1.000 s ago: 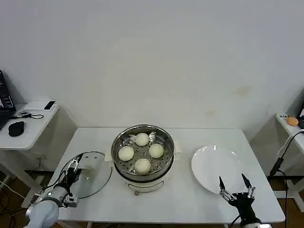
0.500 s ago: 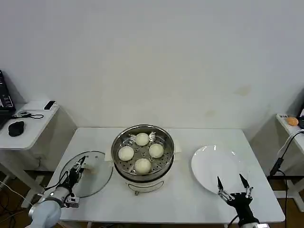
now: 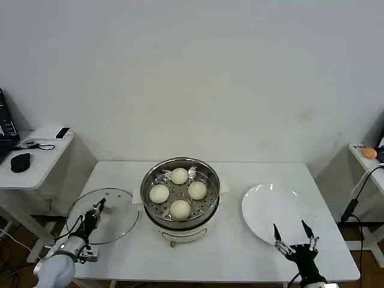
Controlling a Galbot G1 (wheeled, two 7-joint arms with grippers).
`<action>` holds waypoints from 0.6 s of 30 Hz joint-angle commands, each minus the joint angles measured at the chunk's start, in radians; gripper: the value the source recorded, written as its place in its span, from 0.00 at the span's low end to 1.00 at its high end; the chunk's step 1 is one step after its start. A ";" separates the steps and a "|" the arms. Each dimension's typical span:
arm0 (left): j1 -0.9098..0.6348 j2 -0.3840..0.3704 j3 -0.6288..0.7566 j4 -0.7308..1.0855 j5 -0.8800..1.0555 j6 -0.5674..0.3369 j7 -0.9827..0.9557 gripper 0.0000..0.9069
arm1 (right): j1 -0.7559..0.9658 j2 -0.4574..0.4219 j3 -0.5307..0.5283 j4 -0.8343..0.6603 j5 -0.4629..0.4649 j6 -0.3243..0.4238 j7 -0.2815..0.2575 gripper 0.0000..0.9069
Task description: Take steamed baozi put them in steamer then cover it.
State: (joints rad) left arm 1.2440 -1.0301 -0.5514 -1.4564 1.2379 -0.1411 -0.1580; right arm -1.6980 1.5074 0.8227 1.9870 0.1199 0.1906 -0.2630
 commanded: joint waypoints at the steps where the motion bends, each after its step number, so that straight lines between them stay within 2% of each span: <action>1: 0.055 -0.022 -0.081 -0.103 -0.016 0.063 -0.030 0.00 | 0.002 -0.003 -0.005 -0.001 -0.001 0.001 -0.001 1.00; 10: 0.171 -0.018 -0.227 -0.385 -0.049 0.210 0.099 0.00 | 0.004 -0.011 -0.013 -0.002 0.000 -0.002 0.002 1.00; 18: 0.201 0.006 -0.260 -0.476 -0.155 0.269 0.185 0.00 | -0.002 -0.012 -0.023 0.002 -0.031 0.004 0.000 1.00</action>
State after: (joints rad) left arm 1.3850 -1.0359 -0.7377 -1.7500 1.1729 0.0345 -0.0744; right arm -1.6975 1.4957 0.8048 1.9850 0.1056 0.1926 -0.2633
